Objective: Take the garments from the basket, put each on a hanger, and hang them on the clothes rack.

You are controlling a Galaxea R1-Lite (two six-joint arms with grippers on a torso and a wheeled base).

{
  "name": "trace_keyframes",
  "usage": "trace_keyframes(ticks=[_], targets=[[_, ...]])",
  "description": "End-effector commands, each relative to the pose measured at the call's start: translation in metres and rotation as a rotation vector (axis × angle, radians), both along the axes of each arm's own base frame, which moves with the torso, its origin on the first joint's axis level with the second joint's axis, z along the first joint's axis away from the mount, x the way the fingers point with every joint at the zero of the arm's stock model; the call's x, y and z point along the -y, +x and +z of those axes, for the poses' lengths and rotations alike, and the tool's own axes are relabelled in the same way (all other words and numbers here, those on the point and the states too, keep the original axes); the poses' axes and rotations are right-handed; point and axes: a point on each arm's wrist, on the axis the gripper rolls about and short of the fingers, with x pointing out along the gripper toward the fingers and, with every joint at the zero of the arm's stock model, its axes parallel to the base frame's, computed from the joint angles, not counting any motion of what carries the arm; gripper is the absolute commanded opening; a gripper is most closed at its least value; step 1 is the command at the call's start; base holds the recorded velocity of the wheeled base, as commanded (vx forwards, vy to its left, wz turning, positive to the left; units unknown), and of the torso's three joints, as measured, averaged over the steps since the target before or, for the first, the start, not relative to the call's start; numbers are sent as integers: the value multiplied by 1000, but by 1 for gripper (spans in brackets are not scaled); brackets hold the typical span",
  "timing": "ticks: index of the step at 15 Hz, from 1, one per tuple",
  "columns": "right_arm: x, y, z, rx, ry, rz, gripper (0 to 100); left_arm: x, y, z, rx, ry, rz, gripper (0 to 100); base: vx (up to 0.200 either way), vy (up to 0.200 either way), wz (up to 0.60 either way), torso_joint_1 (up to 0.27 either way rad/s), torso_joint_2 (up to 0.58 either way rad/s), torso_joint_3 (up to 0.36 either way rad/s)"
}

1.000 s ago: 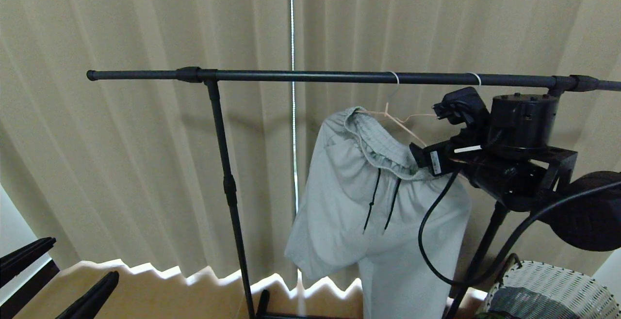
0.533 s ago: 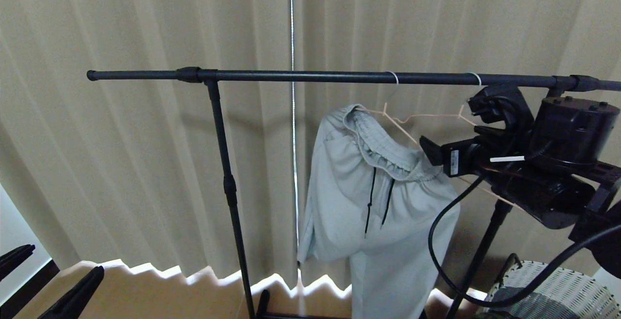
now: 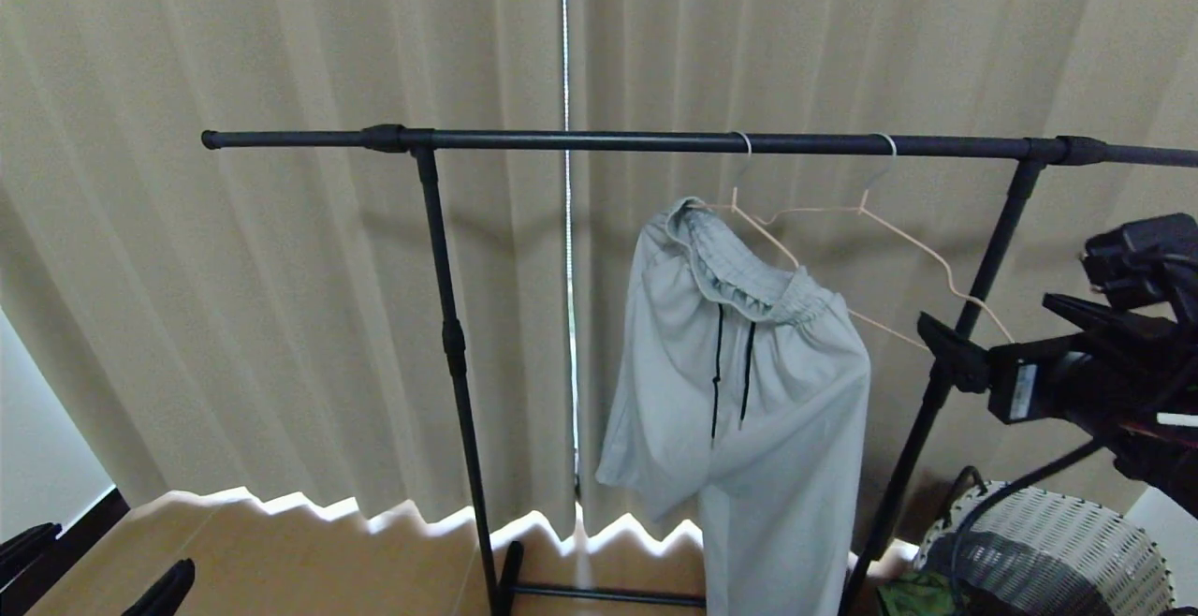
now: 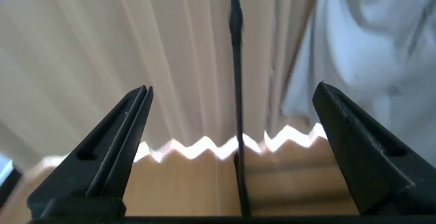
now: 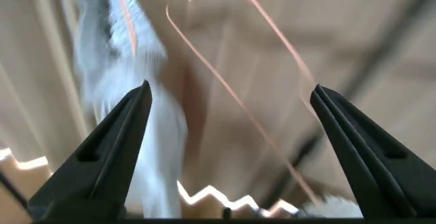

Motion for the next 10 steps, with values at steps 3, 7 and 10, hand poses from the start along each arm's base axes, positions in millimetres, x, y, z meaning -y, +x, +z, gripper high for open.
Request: trace_keyframes(ticks=[3,7,10], targets=[[45,-56,-18,-10,-13,-172,100,2,-19,-2,80,-3,9,100,-200,0,0,-2,2,2],[63,-116,-37,-136,-37,-255,100,7,-53,-27,106,-9,-38,100,0,0,0,0,0,0],[67,-154,-48,-184,-48,-253,100,8,-59,-36,86,-26,-61,100,0,0,0,0,0,0]])
